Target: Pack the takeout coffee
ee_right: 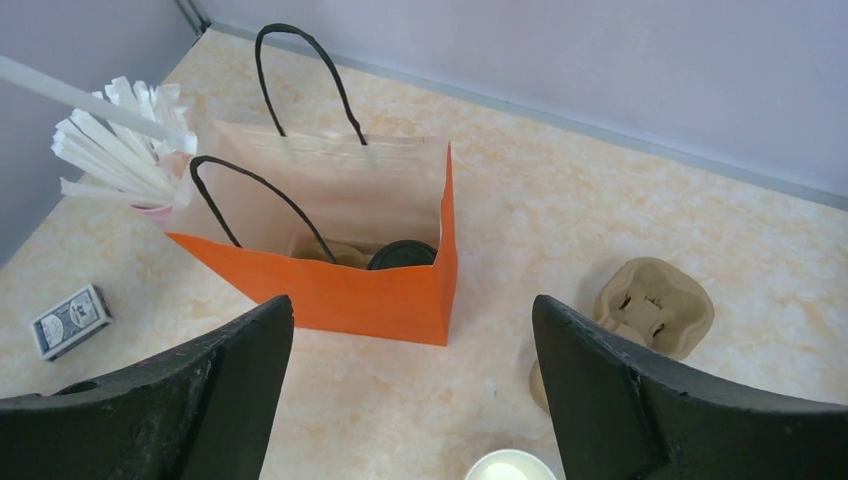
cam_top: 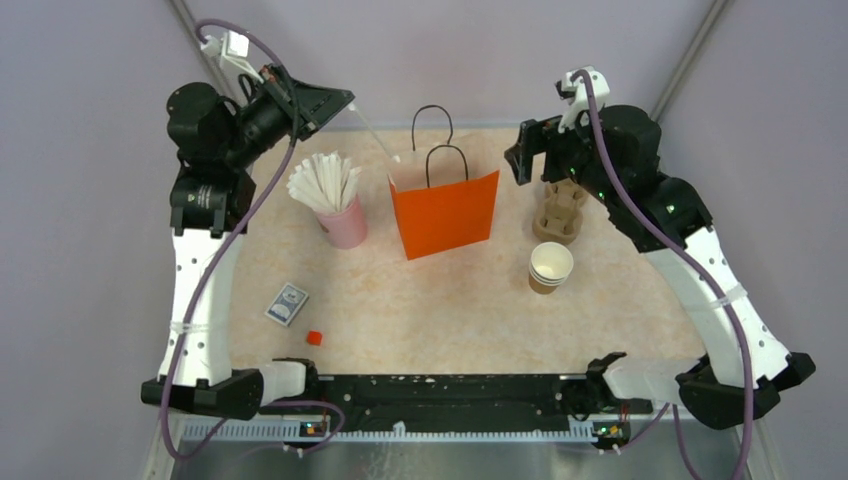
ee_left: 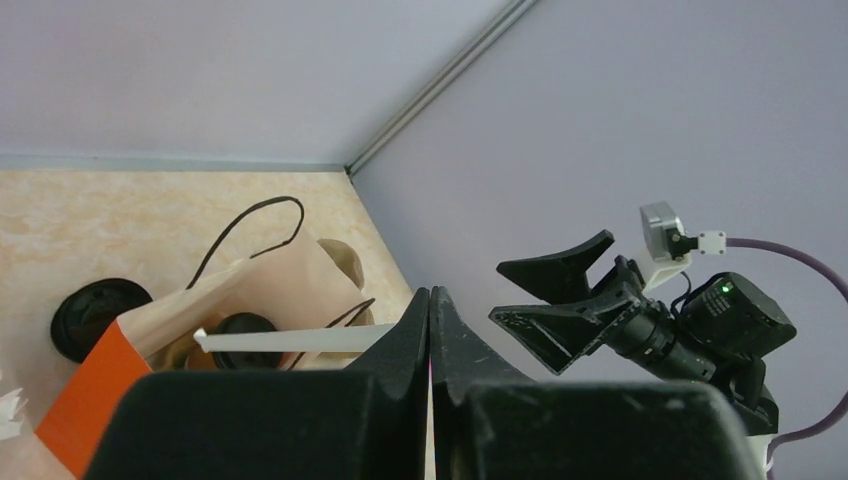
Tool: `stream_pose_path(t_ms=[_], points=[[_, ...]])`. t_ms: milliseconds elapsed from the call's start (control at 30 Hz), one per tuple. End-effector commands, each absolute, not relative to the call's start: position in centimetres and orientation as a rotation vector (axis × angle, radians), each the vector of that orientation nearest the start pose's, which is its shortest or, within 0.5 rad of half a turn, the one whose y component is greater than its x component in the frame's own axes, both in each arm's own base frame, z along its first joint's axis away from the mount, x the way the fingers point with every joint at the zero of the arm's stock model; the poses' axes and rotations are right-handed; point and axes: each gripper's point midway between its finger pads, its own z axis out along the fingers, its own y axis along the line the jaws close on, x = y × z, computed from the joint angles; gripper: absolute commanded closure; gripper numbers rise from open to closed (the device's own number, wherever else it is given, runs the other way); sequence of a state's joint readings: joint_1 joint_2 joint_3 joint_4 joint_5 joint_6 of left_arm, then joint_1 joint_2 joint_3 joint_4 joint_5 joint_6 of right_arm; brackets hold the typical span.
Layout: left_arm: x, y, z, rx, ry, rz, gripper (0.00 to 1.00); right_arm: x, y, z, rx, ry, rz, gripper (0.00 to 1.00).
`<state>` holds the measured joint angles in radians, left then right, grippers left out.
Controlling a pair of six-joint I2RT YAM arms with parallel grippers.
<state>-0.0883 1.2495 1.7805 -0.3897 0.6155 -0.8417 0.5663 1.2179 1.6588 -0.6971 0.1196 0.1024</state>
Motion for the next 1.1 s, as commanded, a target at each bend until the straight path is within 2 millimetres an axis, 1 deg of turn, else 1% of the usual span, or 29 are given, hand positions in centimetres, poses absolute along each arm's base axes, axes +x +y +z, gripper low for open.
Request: stream_pose_path(t_ms=[0, 67, 167, 233, 333, 367, 400, 433, 467, 500, 533, 567, 667, 700, 800, 833, 900, 967, 1000, 1067], points=[[32.5, -17.0, 53.2, -0.004, 1.538, -1.261, 1.0, 30.5, 16.4, 44.4, -0.309, 1.721, 0.337, 0.13], [33.4, -17.7, 51.4, -0.024, 1.586, -1.279, 1.0, 30.5, 16.3, 44.3, -0.309, 1.721, 0.329, 0.13], [34.3, -19.0, 48.6, -0.038, 1.642, -1.28, 1.0, 30.5, 16.1, 44.2, -0.308, 1.722, 0.321, 0.13], [35.0, -20.0, 45.8, -0.063, 1.694, -1.284, 1.0, 30.6, 16.1, 44.0, -0.306, 1.726, 0.32, 0.13], [35.8, -22.4, 43.0, -0.03, 1.753, -1.298, 1.0, 30.8, 16.4, 43.4, -0.301, 1.739, 0.329, 0.13], [36.2, -23.0, 42.4, -0.014, 1.774, -1.285, 0.92, 30.8, 16.5, 43.2, -0.299, 1.745, 0.335, 0.13], [36.4, -23.4, 42.1, 0.002, 1.793, -1.273, 0.78, 30.8, 16.6, 43.2, -0.298, 1.749, 0.343, 0.13], [36.8, -23.6, 41.8, 0.013, 1.814, -1.254, 0.62, 30.9, 16.8, 43.1, -0.296, 1.754, 0.352, 0.13], [36.9, -23.6, 42.2, 0.029, 1.817, -1.232, 0.44, 30.9, 16.9, 43.1, -0.296, 1.758, 0.358, 0.13], [36.9, -23.4, 42.5, 0.045, 1.818, -1.202, 0.29, 30.9, 17.0, 43.0, -0.296, 1.761, 0.363, 0.13], [36.9, -23.1, 43.2, 0.062, 1.806, -1.166, 0.11, 31.0, 17.2, 42.7, -0.298, 1.774, 0.364, 0.13], [36.8, -22.7, 43.6, 0.071, 1.802, -1.127, 0.03, 31.1, 17.3, 42.5, -0.295, 1.787, 0.368, 0.13], [36.1, -21.3, 45.5, 0.103, 1.774, -1.017, 0.01, 31.2, 17.5, 41.3, -0.258, 1.857, 0.379, 0.13], [35.7, -20.8, 46.5, 0.109, 1.757, -0.988, 0.01, 31.3, 17.6, 41.1, -0.238, 1.873, 0.392, 0.13], [34.1, -19.4, 47.0, 0.114, 1.778, -0.912, 0.01, 31.7, 17.9, 40.3, -0.151, 1.921, 0.419, 0.1], [33.6, -19.0, 46.8, 0.117, 1.791, -0.888, 0.01, 31.7, 18.0, 40.2, -0.124, 1.932, 0.435, 0.09], [32.4, -17.9, 46.0, 0.124, 1.816, -0.827, 0.01, 31.4, 18.9, 40.3, -0.16, 1.933, 0.482, 0.08], [31.3, -16.3, 44.1, 0.11, 1.858, -0.735, 0.01, 31.1, 19.3, 40.4, -0.165, 1.927, 0.522, 0.08], [30.6, -15.4, 43.1, 0.1, 1.879, -0.687, 0.01, 31.1, 19.3, 40.3, -0.149, 1.926, 0.529, 0.07], [29.1, -13.9, 40.9, 0.086, 1.919, -0.608, 0.01, 31.1, 18.5, 40.0, -0.039, 1.927, 0.529, 0.05]])
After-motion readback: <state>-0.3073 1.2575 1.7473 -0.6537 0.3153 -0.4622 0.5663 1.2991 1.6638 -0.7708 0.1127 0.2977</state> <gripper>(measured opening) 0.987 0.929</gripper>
